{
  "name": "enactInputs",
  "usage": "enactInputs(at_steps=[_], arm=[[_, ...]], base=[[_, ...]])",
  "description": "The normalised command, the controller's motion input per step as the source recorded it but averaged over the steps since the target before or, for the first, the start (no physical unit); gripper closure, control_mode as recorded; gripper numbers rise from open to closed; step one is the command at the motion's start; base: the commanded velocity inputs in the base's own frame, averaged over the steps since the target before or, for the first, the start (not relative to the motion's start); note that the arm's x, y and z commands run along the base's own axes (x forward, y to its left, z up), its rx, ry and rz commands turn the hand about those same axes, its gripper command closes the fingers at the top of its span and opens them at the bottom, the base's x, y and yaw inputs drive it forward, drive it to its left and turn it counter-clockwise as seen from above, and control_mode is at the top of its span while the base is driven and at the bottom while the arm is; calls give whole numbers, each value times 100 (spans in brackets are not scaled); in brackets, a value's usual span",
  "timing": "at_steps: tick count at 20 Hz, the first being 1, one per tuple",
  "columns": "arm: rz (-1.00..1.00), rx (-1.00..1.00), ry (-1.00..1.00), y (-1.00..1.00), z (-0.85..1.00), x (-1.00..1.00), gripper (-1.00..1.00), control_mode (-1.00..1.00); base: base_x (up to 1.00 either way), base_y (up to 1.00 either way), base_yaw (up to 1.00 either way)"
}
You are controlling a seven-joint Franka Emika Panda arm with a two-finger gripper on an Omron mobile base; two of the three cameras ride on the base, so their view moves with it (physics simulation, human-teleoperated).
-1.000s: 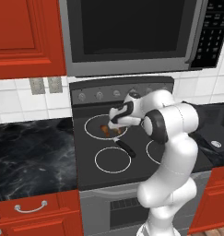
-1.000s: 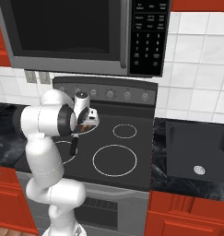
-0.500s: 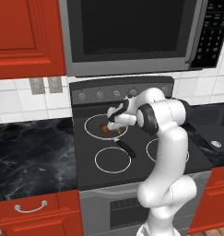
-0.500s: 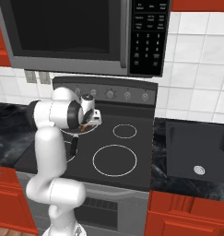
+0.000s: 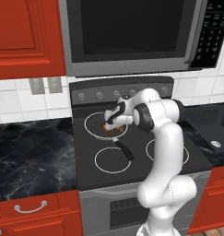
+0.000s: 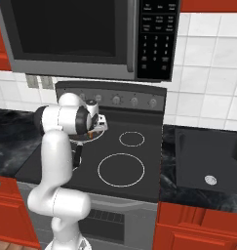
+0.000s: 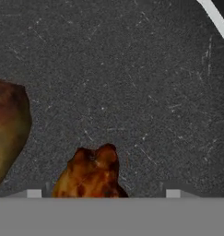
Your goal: Take the chicken drumsticks from the pan and place one on each plate on the dining counter.
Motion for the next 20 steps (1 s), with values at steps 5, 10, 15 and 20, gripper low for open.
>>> enactInputs(at_steps=[5,10,15,20], arm=[[0,-13,1,49,-47,31,100,-100],[0,-4,7,27,-48,9,100,-100],[0,1,6,1,-41,-6,100,-100],[-2,3,5,0,-14,-20,100,-100]], base=[[0,0,0],[0,0,0],[0,0,0],[0,0,0]])
